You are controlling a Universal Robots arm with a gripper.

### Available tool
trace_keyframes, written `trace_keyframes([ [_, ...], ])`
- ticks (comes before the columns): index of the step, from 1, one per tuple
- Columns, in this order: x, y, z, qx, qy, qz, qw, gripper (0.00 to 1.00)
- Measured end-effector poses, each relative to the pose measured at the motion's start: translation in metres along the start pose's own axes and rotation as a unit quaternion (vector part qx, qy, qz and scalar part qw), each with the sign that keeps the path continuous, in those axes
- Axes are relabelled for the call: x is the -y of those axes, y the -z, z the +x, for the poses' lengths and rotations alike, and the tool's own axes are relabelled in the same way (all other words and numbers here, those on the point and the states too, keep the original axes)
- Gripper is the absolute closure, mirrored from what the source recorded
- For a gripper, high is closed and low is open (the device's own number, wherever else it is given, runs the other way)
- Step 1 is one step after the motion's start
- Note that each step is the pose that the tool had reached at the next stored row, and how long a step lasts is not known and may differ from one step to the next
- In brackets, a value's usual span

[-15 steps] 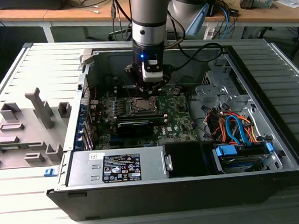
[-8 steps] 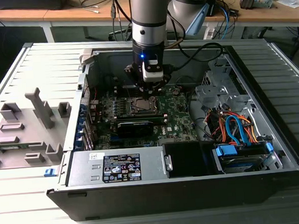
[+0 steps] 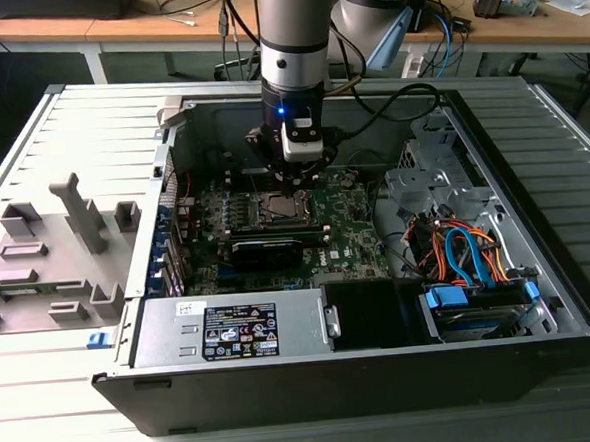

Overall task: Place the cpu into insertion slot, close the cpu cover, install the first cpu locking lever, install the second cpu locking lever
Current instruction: 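Install the first cpu locking lever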

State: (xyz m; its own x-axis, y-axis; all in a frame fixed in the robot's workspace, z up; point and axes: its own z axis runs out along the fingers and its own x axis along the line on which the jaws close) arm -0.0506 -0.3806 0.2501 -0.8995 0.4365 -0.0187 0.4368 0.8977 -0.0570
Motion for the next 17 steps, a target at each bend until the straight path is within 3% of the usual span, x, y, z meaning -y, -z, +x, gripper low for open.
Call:
trace_keyframes([
  [17,0.0000,0.0000,0.0000,0.0007,0.011,-0.0002,0.99994,0.89],
])
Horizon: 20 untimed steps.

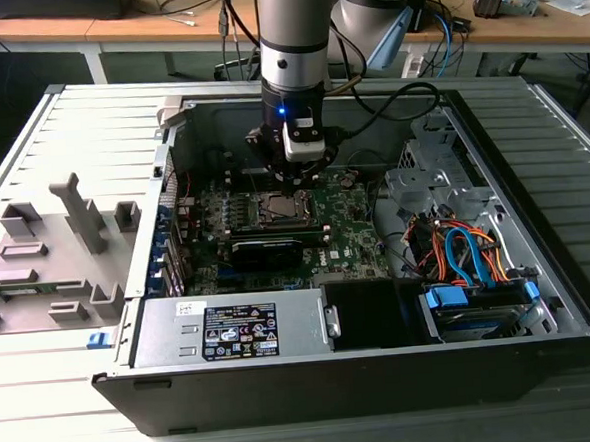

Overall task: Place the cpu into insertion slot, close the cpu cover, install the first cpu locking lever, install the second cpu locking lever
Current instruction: 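Install the first cpu locking lever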

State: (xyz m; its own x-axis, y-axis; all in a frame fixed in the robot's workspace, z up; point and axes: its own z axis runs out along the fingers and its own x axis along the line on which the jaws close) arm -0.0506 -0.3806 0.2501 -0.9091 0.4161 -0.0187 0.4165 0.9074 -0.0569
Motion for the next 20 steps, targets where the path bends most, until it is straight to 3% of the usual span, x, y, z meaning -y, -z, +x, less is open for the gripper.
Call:
trace_keyframes([
  [20,0.0000,0.0000,0.0000,0.0008,0.014,-0.0003,0.99991,0.89],
])
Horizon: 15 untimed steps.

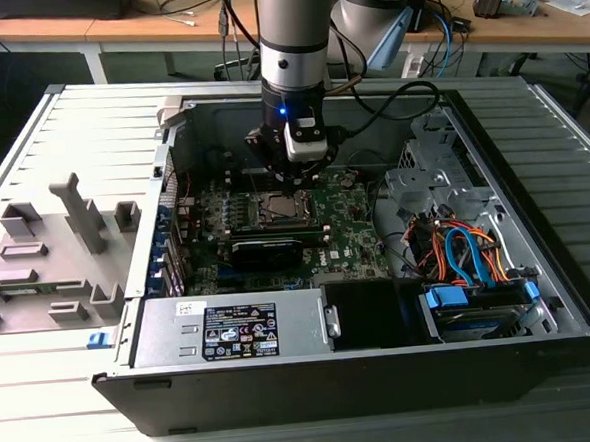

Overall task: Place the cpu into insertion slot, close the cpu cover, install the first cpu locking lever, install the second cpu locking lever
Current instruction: 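Install the first cpu locking lever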

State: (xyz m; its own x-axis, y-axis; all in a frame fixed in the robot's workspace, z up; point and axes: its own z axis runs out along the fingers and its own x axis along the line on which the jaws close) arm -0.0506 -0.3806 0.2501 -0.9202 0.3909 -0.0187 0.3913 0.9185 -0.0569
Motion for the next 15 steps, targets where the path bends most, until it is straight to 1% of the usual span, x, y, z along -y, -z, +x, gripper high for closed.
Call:
trace_keyframes([
  [15,0.0000,0.0000,0.0000,0.0006,0.010,-0.0002,0.99995,0.89],
])
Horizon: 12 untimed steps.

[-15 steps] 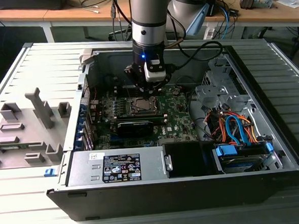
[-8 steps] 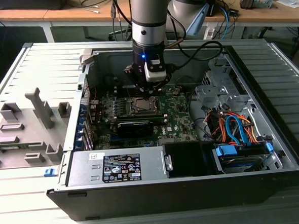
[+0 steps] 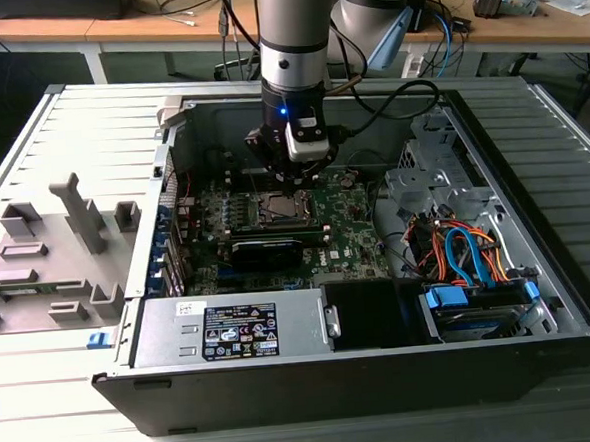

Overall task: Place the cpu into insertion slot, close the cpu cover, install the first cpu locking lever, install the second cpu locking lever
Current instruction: 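Install the first cpu locking lever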

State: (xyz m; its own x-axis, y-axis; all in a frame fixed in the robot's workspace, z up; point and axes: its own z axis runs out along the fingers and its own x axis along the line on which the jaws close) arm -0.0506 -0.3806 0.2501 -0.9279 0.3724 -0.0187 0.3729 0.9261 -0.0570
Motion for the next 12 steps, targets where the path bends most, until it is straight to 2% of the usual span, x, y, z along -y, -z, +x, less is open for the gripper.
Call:
trace_keyframes([
  [12,0.0000,0.0000,0.0000,0.0006,0.010,-0.0002,0.99995,0.89],
])
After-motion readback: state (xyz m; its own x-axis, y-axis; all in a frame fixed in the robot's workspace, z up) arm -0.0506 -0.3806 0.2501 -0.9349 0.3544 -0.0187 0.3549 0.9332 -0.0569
